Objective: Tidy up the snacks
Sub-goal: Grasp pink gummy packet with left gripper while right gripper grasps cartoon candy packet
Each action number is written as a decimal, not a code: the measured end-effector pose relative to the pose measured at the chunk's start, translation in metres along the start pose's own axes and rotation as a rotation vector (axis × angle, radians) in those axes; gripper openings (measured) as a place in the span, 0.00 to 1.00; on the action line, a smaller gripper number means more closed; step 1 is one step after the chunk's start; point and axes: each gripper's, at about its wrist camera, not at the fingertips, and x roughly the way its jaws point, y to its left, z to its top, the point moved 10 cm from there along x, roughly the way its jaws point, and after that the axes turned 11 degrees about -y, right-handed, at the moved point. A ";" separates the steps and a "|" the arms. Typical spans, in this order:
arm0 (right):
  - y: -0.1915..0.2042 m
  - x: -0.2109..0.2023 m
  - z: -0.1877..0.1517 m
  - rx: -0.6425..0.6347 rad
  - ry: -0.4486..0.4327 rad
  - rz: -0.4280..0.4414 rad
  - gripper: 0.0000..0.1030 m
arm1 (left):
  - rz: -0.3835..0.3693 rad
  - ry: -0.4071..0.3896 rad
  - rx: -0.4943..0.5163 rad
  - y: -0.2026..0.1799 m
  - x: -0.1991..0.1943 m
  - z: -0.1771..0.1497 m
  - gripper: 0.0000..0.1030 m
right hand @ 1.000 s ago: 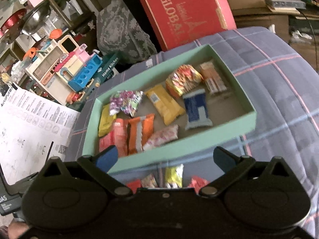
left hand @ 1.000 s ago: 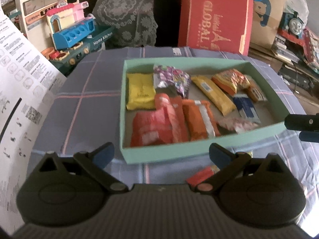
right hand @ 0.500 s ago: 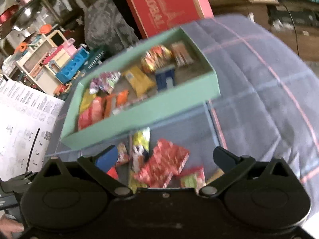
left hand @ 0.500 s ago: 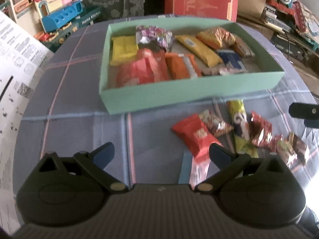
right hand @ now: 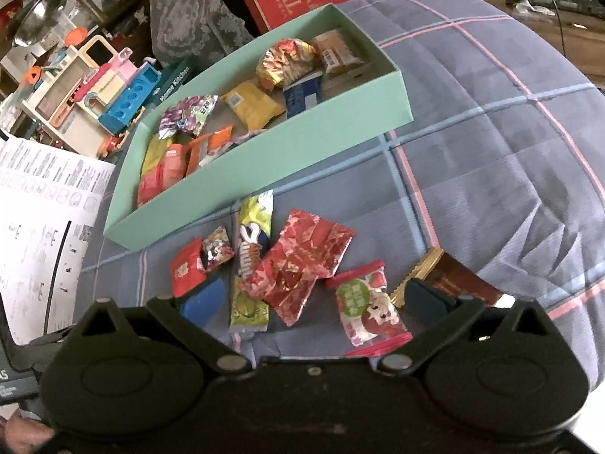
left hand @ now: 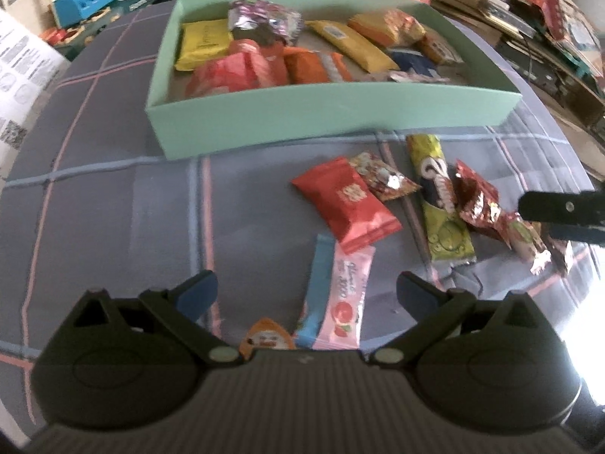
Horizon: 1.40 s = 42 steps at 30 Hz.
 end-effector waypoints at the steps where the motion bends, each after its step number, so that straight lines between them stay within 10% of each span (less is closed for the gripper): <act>1: 0.000 -0.001 0.000 -0.006 -0.004 -0.005 0.99 | -0.006 0.001 0.007 -0.002 0.001 0.000 0.98; 4: -0.006 -0.003 0.004 -0.021 -0.019 -0.026 0.95 | -0.015 0.003 0.030 -0.006 0.004 -0.001 0.88; 10: -0.020 -0.007 -0.006 -0.061 -0.021 -0.060 0.73 | 0.026 -0.034 0.101 -0.003 0.007 0.002 0.34; 16: -0.004 -0.006 -0.021 -0.186 -0.008 -0.043 0.46 | 0.031 -0.037 0.031 0.014 0.013 0.011 0.34; 32: 0.019 0.013 -0.037 -0.484 -0.029 -0.124 0.32 | 0.037 -0.024 -0.012 0.029 0.011 0.009 0.54; 34: 0.019 0.012 -0.035 -0.455 -0.023 -0.110 0.29 | 0.040 -0.022 -0.005 0.027 0.010 0.008 0.53; 36: 0.018 0.008 -0.033 -0.428 -0.020 -0.099 0.28 | 0.048 -0.025 0.006 0.027 0.008 0.008 0.30; 42: 0.015 -0.007 -0.025 -0.326 -0.033 -0.057 0.27 | 0.056 -0.050 -0.022 0.033 -0.001 0.014 0.28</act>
